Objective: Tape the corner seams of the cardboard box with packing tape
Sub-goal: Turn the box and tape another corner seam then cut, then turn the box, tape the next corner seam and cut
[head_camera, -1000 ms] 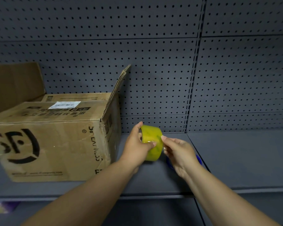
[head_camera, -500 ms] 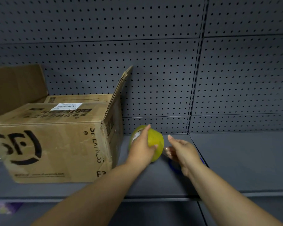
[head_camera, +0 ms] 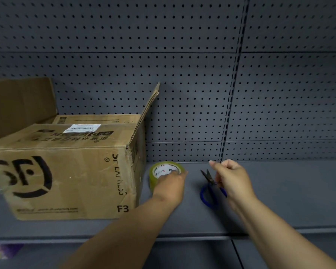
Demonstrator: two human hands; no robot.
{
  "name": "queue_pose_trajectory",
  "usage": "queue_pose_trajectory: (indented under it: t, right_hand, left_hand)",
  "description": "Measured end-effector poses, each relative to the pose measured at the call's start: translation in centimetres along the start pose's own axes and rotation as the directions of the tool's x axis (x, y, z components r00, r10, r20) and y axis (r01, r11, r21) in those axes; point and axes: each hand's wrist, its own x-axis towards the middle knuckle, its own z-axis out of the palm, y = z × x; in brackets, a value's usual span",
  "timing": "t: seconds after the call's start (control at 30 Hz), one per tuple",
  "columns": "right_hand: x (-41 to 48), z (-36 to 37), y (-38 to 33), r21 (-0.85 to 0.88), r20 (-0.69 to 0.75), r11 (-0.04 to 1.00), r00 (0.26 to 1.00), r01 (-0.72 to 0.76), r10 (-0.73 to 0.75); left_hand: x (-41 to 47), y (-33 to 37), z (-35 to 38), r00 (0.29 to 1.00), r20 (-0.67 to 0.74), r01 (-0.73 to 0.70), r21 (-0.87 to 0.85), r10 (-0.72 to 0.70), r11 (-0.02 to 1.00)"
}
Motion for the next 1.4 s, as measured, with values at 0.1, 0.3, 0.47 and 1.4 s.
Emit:
queue_pose_trajectory:
  t: [0.1, 0.3, 0.47, 1.4]
  right_hand:
    - [-1.1, 0.9, -1.2, 0.011, 0.08, 0.994, 0.991, 0.107, -0.108]
    - [-5.5, 4.5, -5.5, 0.044, 0.321, 0.926, 0.872, 0.375, -0.369]
    - [-9.8, 10.9, -7.9, -0.018, 0.492, 0.78, 0.685, 0.625, -0.537]
    - [-12.7, 36.3, -8.6, -0.107, 0.955, -0.69, -0.118, 0.715, -0.271]
  left_hand:
    - [-1.1, -0.2, -0.3, 1.0, -0.007, -0.012, -0.002, 0.012, 1.0]
    - [-9.0, -2.6, -2.1, 0.928, -0.34, -0.224, -0.181, 0.152, 0.958]
    - [-17.0, -9.1, -5.2, 0.757, -0.632, -0.395, -0.242, 0.165, 0.886]
    - [-16.4, -32.7, -2.5, 0.772, -0.511, -0.253, -0.793, -0.378, 0.554]
